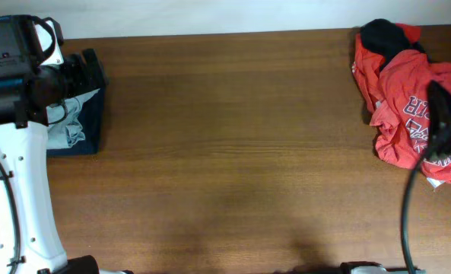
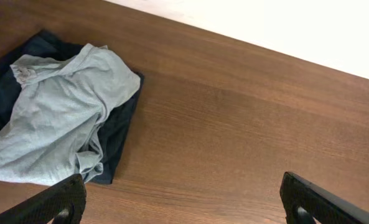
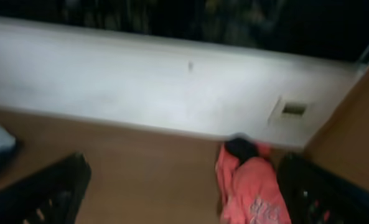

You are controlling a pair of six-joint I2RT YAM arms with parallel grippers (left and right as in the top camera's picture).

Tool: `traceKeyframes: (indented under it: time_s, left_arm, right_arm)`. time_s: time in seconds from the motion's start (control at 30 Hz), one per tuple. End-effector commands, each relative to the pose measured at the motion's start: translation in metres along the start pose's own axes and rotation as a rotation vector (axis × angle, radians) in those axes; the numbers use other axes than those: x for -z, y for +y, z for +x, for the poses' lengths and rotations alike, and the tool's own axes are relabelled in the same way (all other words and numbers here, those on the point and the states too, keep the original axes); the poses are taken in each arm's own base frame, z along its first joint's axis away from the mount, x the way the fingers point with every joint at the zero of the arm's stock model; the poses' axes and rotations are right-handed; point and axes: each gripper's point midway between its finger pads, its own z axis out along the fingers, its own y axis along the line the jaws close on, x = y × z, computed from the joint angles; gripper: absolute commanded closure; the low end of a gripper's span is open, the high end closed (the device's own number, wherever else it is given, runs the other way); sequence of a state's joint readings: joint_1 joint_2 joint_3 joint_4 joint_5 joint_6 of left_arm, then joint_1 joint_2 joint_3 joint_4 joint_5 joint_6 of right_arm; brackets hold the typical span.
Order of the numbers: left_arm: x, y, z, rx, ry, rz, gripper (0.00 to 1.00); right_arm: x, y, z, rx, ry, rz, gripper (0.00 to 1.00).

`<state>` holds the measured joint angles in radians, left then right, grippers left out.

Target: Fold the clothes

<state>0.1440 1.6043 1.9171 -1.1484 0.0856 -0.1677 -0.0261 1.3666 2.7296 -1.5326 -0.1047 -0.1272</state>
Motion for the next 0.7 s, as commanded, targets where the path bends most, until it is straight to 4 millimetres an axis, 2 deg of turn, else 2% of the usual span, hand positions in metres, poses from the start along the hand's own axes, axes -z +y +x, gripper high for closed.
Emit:
traceKeyframes:
  time_s: [0.0,0.13,0.23,0.5,0.67]
  left_arm:
    - [0.008,-0.003,-0.005,-0.011,-0.023,0.010,0.01]
    - [0.008,-0.003,-0.005,-0.011,-0.022,0.010,0.01]
    - [0.008,-0.003,-0.005,-0.011,-0.022,0.010,0.01]
    - [0.008,-0.003,-0.005,-0.011,-0.022,0.010,0.01]
    - [0.008,-0.003,-0.005,-0.011,-0.022,0.010,0.01]
  right_arm:
    - [-0.017,-0.001,0.009,-0.013,0.015,0.003,0.01]
    - [-0.028,0.000,0.014,-0.004,-0.082,0.007,0.01]
    - [-0.037,0.001,0.033,0.002,-0.135,0.014,0.01]
    - [-0.058,0.012,0.120,0.008,-0.200,0.011,0.01]
    - [-0.060,0.019,0.178,-0.052,-0.290,0.005,0.01]
